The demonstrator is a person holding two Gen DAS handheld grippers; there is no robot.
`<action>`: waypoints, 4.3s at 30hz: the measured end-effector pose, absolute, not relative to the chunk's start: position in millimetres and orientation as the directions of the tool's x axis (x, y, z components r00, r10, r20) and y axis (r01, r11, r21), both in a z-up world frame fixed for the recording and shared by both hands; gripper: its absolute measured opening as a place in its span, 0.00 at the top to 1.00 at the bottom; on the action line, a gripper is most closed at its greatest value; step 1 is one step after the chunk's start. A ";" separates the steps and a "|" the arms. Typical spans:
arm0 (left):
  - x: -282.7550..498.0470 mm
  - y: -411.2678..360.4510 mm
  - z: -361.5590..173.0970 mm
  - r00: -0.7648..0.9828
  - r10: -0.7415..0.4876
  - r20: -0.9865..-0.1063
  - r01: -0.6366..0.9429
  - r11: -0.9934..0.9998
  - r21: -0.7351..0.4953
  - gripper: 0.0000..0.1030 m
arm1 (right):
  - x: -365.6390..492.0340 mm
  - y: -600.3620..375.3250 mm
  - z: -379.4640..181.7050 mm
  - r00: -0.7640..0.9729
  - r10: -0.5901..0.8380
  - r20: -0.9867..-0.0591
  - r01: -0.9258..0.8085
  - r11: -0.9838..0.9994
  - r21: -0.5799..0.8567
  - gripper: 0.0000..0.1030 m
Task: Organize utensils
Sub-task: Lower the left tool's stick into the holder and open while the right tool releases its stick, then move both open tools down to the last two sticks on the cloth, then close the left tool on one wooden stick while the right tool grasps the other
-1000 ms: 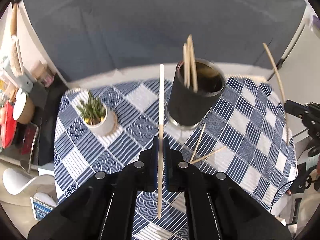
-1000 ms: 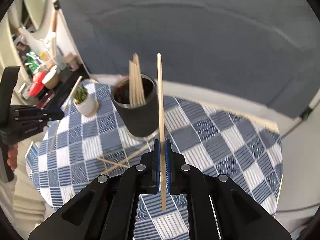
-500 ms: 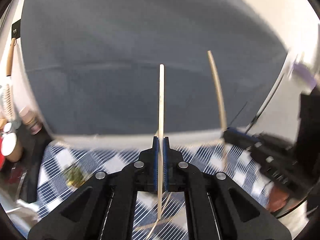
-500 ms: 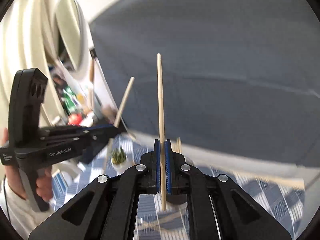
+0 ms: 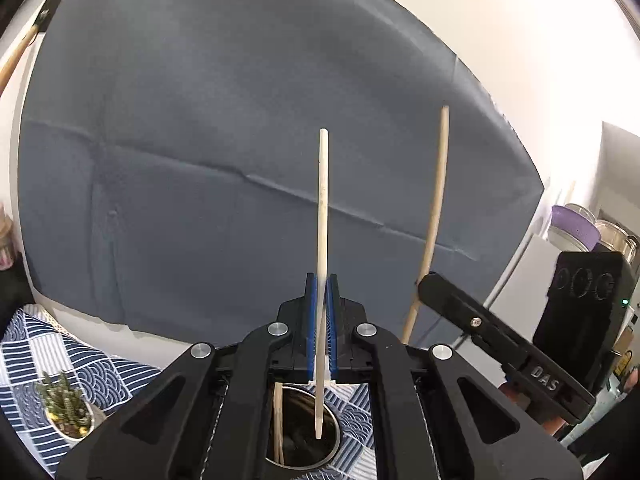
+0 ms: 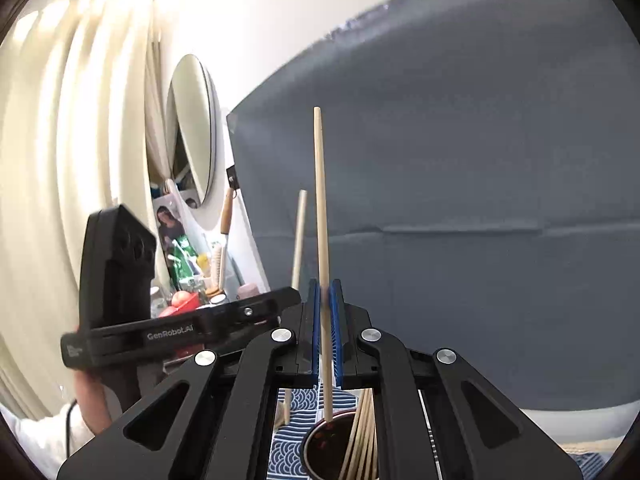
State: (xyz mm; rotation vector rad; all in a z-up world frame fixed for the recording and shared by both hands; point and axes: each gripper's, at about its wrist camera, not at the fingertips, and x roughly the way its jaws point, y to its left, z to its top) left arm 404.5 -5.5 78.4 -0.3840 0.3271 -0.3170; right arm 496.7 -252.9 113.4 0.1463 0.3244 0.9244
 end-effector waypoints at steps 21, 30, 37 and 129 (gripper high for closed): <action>419.3 -16.7 -20.3 0.833 -0.383 -0.398 0.229 0.895 -0.383 0.95 | 506.8 -224.6 -11.3 0.499 0.742 -0.448 -0.684 0.654 0.323 0.92; 395.6 -6.6 1.9 0.845 -0.362 -0.393 0.218 0.905 -0.364 0.80 | 484.4 -227.2 22.8 0.565 0.690 -0.452 -0.681 0.700 0.218 0.91; 365.1 -3.2 22.7 0.868 -0.320 -0.380 0.186 0.918 -0.349 0.49 | 451.7 -235.4 47.0 0.595 0.670 -0.445 -0.684 0.712 0.158 0.69; 355.7 -90.4 -158.3 0.297 -0.164 -0.941 0.478 0.878 -0.002 0.37 | 316.1 -392.4 -120.4 0.170 0.322 -0.931 -0.463 0.860 0.213 0.95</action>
